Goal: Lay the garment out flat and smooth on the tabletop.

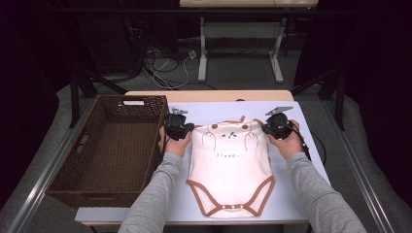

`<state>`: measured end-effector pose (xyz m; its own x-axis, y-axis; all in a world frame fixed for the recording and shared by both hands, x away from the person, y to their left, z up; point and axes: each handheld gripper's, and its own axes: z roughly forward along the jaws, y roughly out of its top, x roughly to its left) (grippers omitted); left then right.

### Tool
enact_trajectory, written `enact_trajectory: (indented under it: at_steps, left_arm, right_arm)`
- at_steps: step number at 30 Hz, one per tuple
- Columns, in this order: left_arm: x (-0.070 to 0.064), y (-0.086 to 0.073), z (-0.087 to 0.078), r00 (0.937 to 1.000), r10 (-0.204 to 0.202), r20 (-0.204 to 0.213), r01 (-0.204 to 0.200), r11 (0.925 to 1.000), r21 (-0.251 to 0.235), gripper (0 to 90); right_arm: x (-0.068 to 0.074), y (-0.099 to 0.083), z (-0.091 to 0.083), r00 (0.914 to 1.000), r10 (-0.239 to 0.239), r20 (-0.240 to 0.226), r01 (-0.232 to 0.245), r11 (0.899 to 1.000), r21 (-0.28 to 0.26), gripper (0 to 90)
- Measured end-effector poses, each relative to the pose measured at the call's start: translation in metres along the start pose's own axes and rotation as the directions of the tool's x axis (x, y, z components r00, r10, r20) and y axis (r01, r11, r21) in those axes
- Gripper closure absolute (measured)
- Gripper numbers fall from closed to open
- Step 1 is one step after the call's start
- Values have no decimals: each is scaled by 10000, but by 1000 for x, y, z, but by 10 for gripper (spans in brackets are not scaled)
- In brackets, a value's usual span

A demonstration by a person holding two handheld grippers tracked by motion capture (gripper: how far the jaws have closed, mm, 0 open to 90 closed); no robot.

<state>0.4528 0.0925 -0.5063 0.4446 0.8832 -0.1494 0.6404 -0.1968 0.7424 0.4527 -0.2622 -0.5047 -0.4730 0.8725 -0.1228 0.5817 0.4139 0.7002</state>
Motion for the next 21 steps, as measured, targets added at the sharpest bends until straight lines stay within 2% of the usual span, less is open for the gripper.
enact_trajectory:
  at_steps: [5,9,13,17,21]
  left_arm:
    - [0,-1,4,10000,16,40,-17,10000,63,876]
    - [-1,-1,8,10000,13,26,-13,9999,160,876]
    - [0,-2,10,10000,58,10,-58,9997,245,876]
    - [-1,-2,10,9999,114,0,-114,9996,257,876]
    - [-1,-2,11,9999,132,-22,-131,9996,262,876]
  right_arm:
    - [-4,-3,6,9990,370,-233,-364,9990,267,834]
    - [-7,-7,15,9992,316,-235,-307,9988,385,802]
    - [-9,-11,22,9963,793,-324,-775,9956,531,729]
    - [-14,-15,24,9940,1056,-298,-1044,9937,410,677]
    - [-18,-19,26,9920,1260,-100,-1253,9907,524,674]
